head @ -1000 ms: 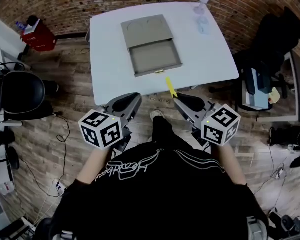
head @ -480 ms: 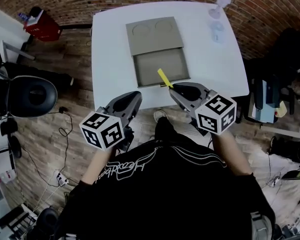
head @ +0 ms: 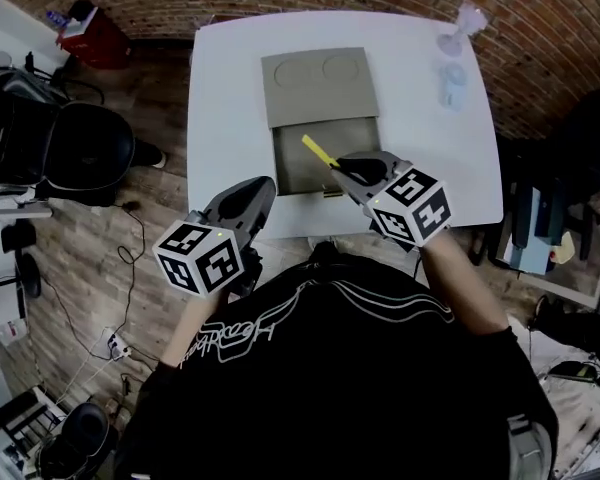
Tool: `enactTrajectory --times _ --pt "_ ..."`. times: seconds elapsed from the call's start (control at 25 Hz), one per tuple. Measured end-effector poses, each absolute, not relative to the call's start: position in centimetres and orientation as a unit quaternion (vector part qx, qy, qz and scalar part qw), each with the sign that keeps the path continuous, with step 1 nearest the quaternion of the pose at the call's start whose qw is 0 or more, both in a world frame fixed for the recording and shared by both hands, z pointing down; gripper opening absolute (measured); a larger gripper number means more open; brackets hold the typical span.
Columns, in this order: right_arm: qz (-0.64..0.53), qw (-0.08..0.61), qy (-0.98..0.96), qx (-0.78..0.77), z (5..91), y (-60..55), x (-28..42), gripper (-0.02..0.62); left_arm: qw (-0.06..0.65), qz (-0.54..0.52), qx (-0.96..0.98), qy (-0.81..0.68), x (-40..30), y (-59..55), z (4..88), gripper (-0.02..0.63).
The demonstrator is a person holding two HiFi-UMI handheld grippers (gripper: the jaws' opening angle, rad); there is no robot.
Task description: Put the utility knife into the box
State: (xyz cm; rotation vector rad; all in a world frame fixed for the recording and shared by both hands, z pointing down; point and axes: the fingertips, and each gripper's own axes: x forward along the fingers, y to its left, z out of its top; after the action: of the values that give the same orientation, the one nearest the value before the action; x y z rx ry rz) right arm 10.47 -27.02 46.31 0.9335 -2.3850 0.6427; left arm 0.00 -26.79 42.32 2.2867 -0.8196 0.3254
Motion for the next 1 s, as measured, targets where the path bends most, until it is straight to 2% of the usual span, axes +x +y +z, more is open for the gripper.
enactTrajectory --times 0.6,1.0 --pt "0.238 0.394 -0.847 0.267 55.2 -30.8 10.5 0.052 0.356 0.106 0.845 -0.384 -1.4 -29.6 45.1 0.035" --pt "0.235 0.455 -0.826 0.237 58.6 -31.1 9.8 0.054 0.364 0.101 0.834 -0.401 -2.4 -30.1 46.7 0.034"
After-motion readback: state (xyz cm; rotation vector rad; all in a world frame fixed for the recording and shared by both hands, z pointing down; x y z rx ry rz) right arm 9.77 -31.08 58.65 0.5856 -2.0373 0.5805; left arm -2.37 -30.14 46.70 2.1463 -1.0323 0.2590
